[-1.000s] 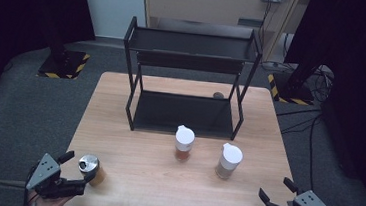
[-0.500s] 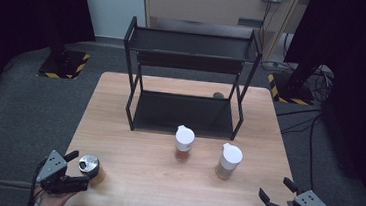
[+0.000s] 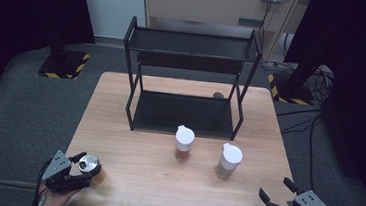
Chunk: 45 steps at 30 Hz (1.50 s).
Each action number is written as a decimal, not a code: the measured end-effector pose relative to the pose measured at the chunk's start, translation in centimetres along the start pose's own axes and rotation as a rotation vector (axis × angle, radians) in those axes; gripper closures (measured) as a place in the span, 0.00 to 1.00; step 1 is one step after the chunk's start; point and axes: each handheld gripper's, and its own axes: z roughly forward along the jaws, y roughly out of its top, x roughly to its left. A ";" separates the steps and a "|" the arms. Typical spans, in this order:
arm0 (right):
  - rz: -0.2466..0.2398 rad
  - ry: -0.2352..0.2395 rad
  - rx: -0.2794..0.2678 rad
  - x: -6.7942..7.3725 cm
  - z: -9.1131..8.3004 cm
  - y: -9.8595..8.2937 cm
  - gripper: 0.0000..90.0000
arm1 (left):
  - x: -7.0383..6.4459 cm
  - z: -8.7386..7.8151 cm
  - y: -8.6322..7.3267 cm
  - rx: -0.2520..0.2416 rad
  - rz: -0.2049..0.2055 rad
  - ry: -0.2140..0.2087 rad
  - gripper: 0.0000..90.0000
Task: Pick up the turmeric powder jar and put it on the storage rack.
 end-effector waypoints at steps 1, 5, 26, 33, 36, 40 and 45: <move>0.002 0.000 0.000 0.0 0.0 0.0 0.08 | 0.0 0.0 0.0 0.000 0.000 0.000 0.30; -0.001 -0.001 0.000 0.0 0.0 0.0 0.09 | -0.1 0.0 -0.3 -0.015 0.023 -0.009 0.36; 0.003 0.007 -0.002 -0.1 0.0 0.0 0.09 | -0.6 0.5 0.9 -0.032 0.048 -0.043 0.38; 0.003 0.008 -0.003 -0.1 0.0 0.0 0.09 | -0.9 1.4 3.1 -0.041 0.084 -0.089 0.38; 0.004 0.008 -0.004 -0.1 0.0 -0.1 0.09 | -1.0 1.8 3.9 -0.045 0.091 -0.113 0.38; 0.004 0.010 -0.004 -0.1 0.0 -0.1 0.09 | -1.3 2.5 5.3 -0.049 0.104 -0.141 0.38; 0.004 0.011 -0.005 -0.2 0.0 -0.1 0.09 | -1.6 3.6 6.7 -0.052 0.114 -0.170 0.38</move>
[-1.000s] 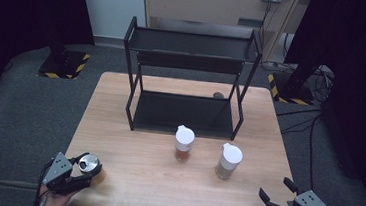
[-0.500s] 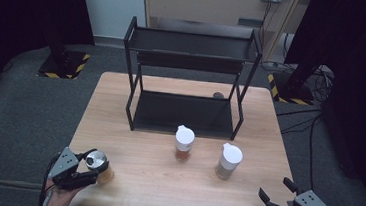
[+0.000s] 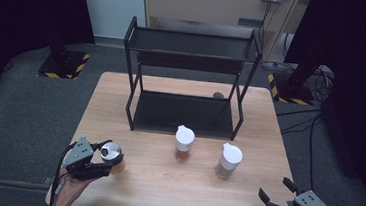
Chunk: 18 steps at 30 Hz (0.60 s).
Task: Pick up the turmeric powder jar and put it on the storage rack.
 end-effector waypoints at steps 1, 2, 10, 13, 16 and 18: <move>0.001 0.000 0.000 0.0 0.0 0.0 0.09 | 0.0 0.2 0.2 0.001 0.001 -0.005 0.38; 0.001 0.001 0.000 0.0 0.0 0.0 0.09 | 0.0 0.5 0.5 0.002 0.007 -0.011 0.38; 0.000 0.006 -0.001 -0.1 0.0 0.0 0.09 | 0.3 2.9 2.5 0.000 0.015 -0.030 0.38; 0.004 0.005 -0.002 -0.1 0.0 0.0 0.09 | 0.5 3.8 3.1 -0.006 0.005 -0.035 0.38; 0.002 0.006 -0.001 -0.1 0.0 0.0 0.09 | 0.8 5.0 3.8 -0.014 -0.012 -0.035 0.38; 0.003 0.007 -0.002 -0.1 0.0 0.0 0.09 | 0.8 5.2 4.0 -0.016 -0.016 -0.033 0.38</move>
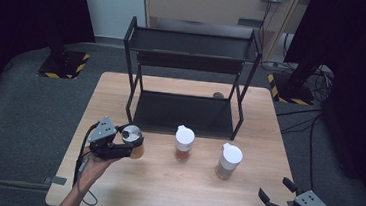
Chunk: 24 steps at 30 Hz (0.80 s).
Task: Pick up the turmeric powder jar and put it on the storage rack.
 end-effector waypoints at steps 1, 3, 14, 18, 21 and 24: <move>0.000 0.000 0.000 0.0 0.0 0.0 0.09 | 0.1 0.7 0.4 -0.006 -0.008 0.002 0.38; 0.002 0.000 0.000 0.0 0.0 0.0 0.09 | 0.2 1.2 0.8 -0.009 -0.010 0.007 0.38; 0.008 -0.001 -0.010 -0.2 -0.1 -0.1 0.09 | 0.9 4.5 2.7 0.001 -0.018 0.063 0.38; 0.010 0.001 -0.011 -0.2 -0.1 -0.2 0.09 | 1.2 5.6 3.3 0.000 -0.021 0.086 0.38; 0.009 0.002 -0.011 -0.2 -0.1 -0.2 0.09 | 1.3 6.5 3.8 0.002 -0.019 0.103 0.38; 0.010 0.003 -0.011 -0.3 -0.1 -0.2 0.09 | 1.5 7.3 4.2 0.006 -0.013 0.120 0.38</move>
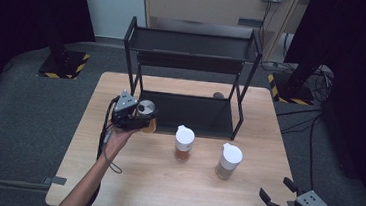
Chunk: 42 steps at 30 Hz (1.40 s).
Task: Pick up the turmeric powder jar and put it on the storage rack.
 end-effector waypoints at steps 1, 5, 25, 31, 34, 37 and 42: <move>0.001 0.001 0.000 0.0 0.0 0.0 0.09 | 0.1 0.4 0.1 0.002 -0.005 0.007 0.38; 0.003 0.003 -0.001 -0.1 0.0 0.0 0.09 | 0.6 2.0 0.4 0.015 -0.011 0.034 0.38; 0.009 0.009 -0.003 -0.2 -0.1 -0.1 0.09 | 0.8 6.8 -0.6 0.011 -0.022 0.131 0.38; 0.012 0.015 -0.004 -0.3 0.0 -0.1 0.09 | 0.9 7.9 -1.4 0.007 -0.043 0.150 0.38; 0.016 0.019 -0.006 -0.4 0.0 -0.1 0.09 | 0.8 8.4 -1.8 0.011 -0.039 0.161 0.38; 0.016 0.021 -0.007 -0.4 -0.1 -0.1 0.09 | 1.1 8.7 -2.2 0.015 -0.043 0.166 0.38; 0.016 0.024 -0.004 -0.5 0.0 -0.1 0.09 | 1.0 9.0 -2.7 0.019 -0.045 0.174 0.38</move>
